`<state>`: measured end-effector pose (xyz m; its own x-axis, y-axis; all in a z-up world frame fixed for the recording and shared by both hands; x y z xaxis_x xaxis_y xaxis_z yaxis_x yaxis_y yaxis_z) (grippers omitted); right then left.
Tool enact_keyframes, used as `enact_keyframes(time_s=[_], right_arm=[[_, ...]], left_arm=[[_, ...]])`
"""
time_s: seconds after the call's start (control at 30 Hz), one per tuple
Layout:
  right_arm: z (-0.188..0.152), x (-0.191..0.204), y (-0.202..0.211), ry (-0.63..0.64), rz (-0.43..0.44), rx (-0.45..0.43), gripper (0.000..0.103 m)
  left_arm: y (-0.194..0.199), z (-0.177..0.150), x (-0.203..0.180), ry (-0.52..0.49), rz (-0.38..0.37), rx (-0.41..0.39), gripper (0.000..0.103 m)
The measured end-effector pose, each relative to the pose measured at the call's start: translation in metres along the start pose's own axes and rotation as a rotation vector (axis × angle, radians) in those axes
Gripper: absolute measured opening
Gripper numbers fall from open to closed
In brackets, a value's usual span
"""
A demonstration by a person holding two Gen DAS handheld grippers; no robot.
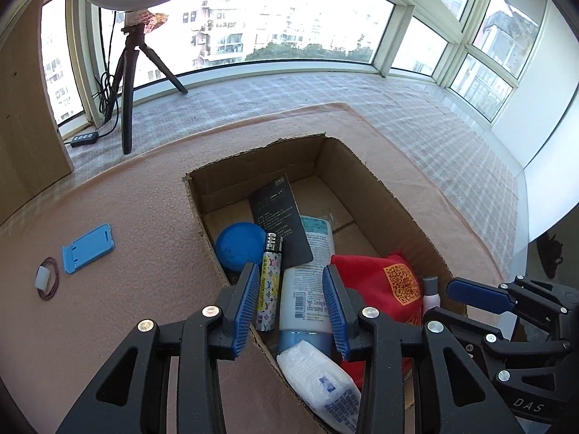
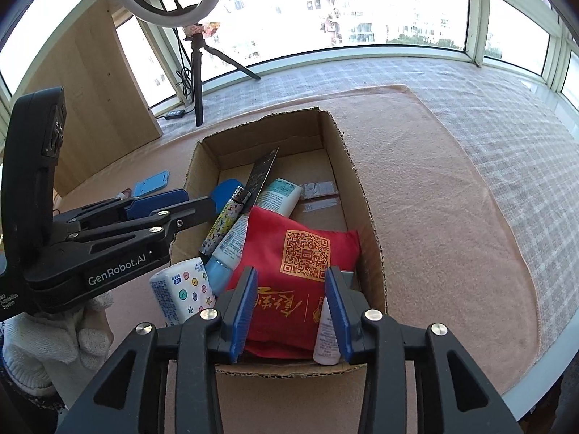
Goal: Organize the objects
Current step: 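Open both tools, dropping the bottle and lighter into the box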
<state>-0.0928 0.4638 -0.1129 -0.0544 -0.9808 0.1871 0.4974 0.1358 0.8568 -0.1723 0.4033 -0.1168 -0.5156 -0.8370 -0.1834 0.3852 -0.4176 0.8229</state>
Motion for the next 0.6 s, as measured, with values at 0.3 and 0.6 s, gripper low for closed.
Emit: enact_keyframes(time_s=[0.3,0.6], right_arm=[[-0.002,0.011,-0.002,-0.002,0.011,0.009,0.036],[-0.002,0.04,0.005,0.03,0.033,-0.005,0.046]], left_arm=[[0.015,-0.005,0.015,0.011,0.018,-0.015,0.039],[0.044,-0.021,0.054,0.063,0.054,-0.029,0.039]])
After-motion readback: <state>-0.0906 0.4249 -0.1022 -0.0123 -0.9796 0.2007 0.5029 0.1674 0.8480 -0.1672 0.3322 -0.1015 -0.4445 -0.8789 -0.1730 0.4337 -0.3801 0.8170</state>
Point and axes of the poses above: each gripper's, at about its wrist camera, not at the fingertips, and y roughly against the way its jaws point, x to its left, z to its top, the point moved 9 cm from there along -y, roughly the way its jaws point, and after that the axes turned 1 degree about x, right-handed, at the moved point
